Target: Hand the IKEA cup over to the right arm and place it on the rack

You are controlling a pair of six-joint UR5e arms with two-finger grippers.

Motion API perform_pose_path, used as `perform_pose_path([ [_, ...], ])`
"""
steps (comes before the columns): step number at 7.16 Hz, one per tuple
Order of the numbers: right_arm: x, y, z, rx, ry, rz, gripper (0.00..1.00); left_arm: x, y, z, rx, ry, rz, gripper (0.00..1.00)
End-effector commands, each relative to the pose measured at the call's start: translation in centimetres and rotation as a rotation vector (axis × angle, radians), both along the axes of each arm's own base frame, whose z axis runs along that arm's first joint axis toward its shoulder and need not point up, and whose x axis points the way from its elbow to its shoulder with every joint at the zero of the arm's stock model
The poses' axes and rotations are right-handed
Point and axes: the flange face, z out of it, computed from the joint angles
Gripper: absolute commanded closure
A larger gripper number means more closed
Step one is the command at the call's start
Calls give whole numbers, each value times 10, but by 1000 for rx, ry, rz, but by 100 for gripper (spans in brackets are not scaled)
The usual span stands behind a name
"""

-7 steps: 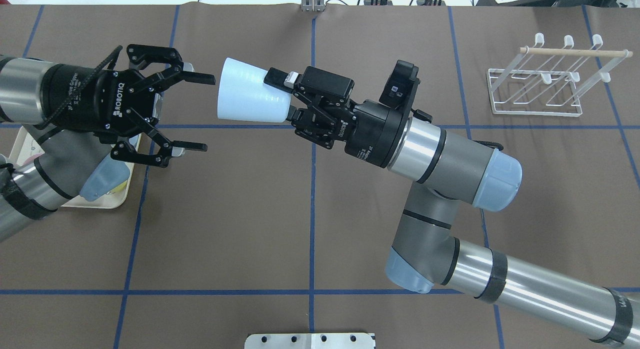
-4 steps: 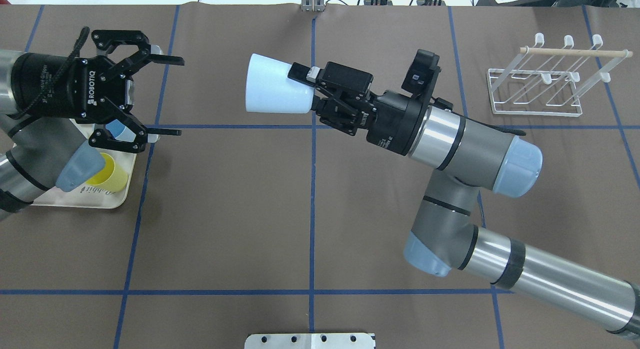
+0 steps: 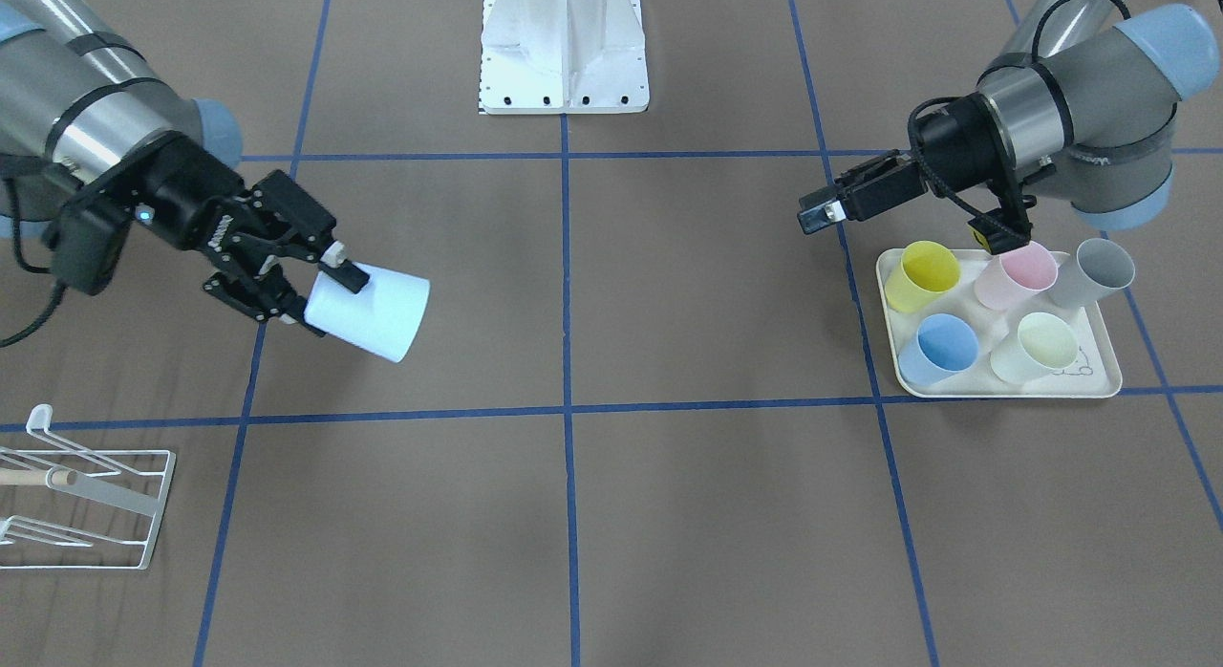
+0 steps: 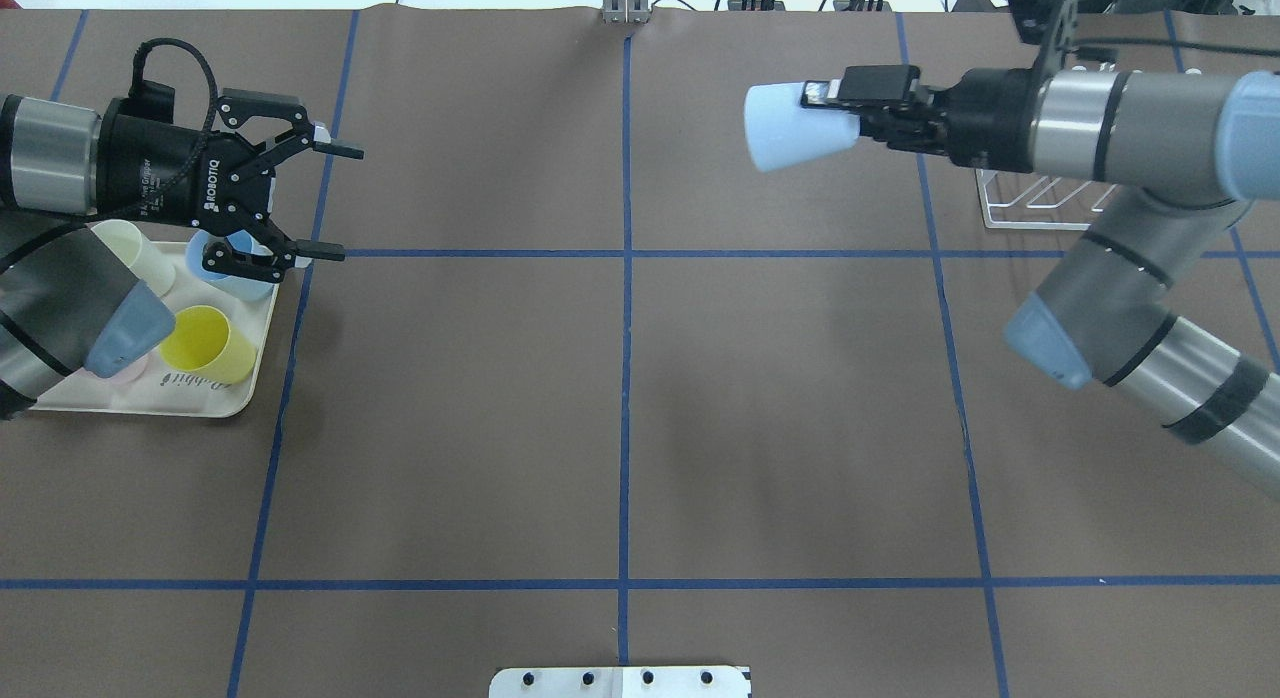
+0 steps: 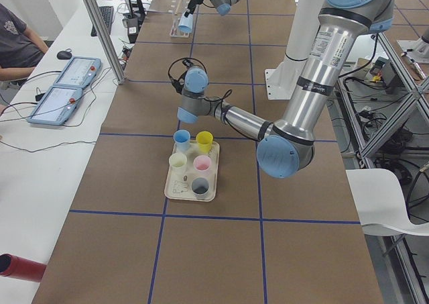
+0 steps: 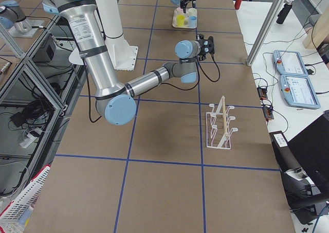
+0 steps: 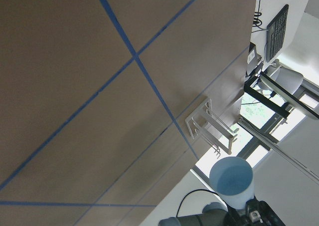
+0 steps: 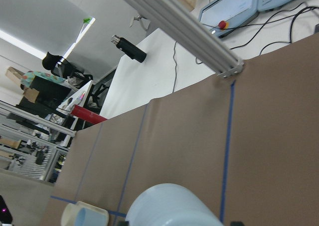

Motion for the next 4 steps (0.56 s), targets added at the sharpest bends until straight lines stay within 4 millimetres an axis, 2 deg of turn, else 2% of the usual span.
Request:
perform_pose_path([
  [1,70,-20,64,39,282,57,100,-31,-25,37,183,-210,-86,0],
  [2,110,-31,61,52,399,34,100,-39,-32,60,239,-311,-96,0],
  [3,141,-31,56,53,511,9,100,-43,-29,78,253,-345,-96,0],
  [4,162,-25,56,43,617,-16,100,-43,-28,83,245,-351,-98,0],
])
